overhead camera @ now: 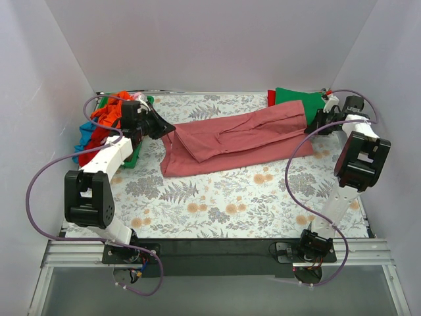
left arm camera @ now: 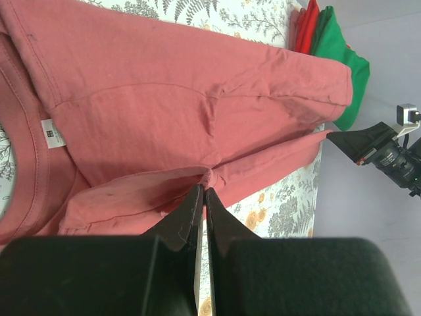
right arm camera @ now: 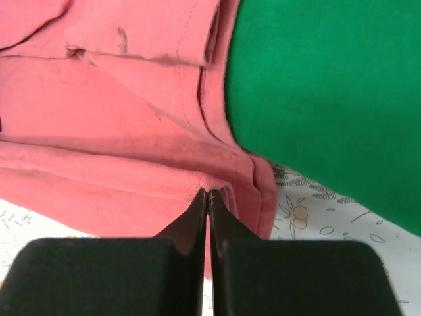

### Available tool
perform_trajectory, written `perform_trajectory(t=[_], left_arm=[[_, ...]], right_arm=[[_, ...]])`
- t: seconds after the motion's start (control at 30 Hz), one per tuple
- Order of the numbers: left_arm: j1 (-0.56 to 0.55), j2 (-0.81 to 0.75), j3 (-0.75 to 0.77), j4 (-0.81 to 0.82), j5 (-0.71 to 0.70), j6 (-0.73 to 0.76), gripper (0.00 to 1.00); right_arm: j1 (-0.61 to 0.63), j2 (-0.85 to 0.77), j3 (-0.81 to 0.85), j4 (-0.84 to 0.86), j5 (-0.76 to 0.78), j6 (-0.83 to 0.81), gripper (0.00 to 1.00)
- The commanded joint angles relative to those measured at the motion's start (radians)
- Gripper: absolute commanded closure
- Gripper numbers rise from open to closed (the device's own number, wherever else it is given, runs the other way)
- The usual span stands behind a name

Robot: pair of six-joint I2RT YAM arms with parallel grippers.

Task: Fold and stack the t-shirts
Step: Fold the tshirt

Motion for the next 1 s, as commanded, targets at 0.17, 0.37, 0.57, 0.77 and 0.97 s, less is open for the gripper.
perform_trajectory(t=[0.17,0.37,0.57,0.77,0.97], left_arm=[[0.014,0.018,0.046,0.014,-0.002,0.010,1.00],[0.017,0.033,0.057,0.017,-0.003,0.010,1.00],[0.018,0.053,0.065,0.023,0.001,0.011,1.00],[0.018,0.081,0.094,0.028,0.007,0.016,1.00],[0.018,0.120,0.135,0.029,0.015,0.016,1.00]], right_arm=[[0.023,0.022,0.064,0.030,0.033,0.014,0.99],[0.031,0.026,0.072,0.030,0.048,0.018,0.99],[0.029,-0.001,0.047,0.034,0.079,0.011,0.99],[0.026,-0.041,0.004,0.057,0.120,0.019,0.99],[0.020,-0.070,-0.037,0.080,0.148,0.027,0.99]])
